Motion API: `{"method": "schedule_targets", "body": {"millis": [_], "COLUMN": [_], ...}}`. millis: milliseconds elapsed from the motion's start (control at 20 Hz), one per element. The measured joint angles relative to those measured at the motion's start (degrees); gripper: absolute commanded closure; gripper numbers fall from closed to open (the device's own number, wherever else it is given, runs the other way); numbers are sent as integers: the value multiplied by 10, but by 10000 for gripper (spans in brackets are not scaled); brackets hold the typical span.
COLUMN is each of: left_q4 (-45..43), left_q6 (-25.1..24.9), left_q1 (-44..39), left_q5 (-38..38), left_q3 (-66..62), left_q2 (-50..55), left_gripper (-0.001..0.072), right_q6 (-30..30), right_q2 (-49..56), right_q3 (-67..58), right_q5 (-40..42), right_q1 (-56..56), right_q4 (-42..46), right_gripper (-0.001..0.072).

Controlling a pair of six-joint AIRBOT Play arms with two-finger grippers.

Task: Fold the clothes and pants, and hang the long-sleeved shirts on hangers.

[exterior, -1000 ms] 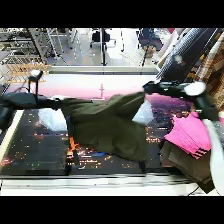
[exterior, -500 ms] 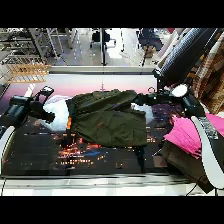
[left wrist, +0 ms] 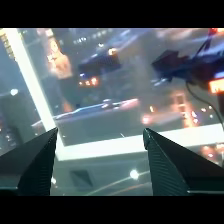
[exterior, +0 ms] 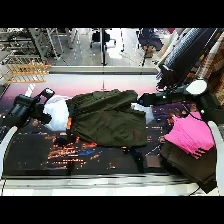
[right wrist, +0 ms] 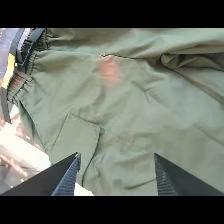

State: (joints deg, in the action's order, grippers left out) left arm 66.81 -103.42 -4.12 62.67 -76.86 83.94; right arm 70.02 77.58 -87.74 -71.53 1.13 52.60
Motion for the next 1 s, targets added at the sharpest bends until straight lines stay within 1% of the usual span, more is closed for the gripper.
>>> {"method": "schedule_targets", "body": {"millis": [250,600,650,700,1000], "left_q4": [-5,-6,-6,-6,-6], "left_q6": [2,2,2,2,2], "left_q1": [0,0,0,0,0], "left_q5": [1,1,1,1,1], "left_q3": [0,0,0,0,0], "left_q2": [10,17,20,23,46], "left_gripper": [145,145,145,145,145], "right_q6": [4,4,4,4,12], "right_q2": [-39,-50,-50,-50,-50], "right_q3": [0,0,0,0,0], "right_q5": [-10,-16,-16,-16,-26], "right_q1": [0,0,0,0,0], "right_q4": [36,51,53,54,102], "right_gripper": [199,200,240,252,248]}}
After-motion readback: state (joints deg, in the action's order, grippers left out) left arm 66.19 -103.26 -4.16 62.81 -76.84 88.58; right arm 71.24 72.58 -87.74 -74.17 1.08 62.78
